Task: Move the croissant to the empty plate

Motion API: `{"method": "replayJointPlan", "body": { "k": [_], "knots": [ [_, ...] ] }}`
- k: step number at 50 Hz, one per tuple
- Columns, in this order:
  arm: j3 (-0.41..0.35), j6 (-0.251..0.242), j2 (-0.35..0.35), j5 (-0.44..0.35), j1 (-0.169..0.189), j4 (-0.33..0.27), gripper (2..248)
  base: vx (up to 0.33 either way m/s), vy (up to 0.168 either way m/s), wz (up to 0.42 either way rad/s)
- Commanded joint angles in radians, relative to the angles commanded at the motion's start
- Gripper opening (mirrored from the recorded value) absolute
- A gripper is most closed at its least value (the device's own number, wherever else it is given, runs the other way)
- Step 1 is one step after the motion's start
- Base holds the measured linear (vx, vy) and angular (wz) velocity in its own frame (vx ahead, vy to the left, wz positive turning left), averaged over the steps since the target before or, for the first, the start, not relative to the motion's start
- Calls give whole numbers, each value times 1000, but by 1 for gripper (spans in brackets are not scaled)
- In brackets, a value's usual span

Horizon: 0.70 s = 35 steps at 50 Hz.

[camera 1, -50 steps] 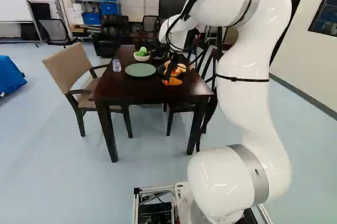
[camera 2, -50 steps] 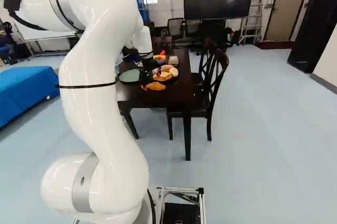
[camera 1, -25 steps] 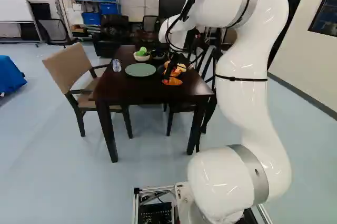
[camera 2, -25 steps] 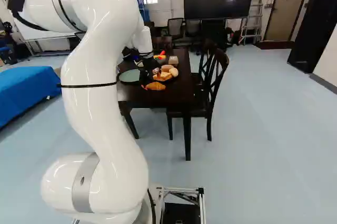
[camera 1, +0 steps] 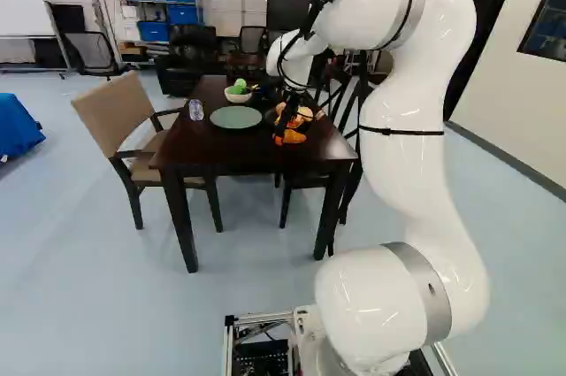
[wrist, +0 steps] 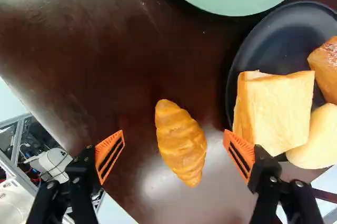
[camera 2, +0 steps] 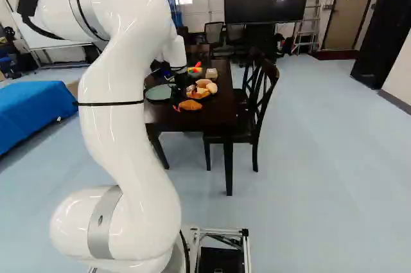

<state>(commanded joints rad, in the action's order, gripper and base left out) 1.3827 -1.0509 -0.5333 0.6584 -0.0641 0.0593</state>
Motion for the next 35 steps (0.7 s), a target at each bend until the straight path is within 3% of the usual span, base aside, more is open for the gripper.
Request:
{"method": "replayJointPlan", "body": {
  "k": [27, 28, 33, 35],
  "knots": [
    [0, 0, 0, 0, 0, 0, 246, 0, 0, 0],
    [0, 0, 0, 0, 0, 0, 233, 0, 0, 0],
    [0, 0, 0, 0, 0, 0, 233, 0, 0, 0],
    [0, 0, 0, 0, 0, 0, 220, 0, 0, 0]
  ]
}}
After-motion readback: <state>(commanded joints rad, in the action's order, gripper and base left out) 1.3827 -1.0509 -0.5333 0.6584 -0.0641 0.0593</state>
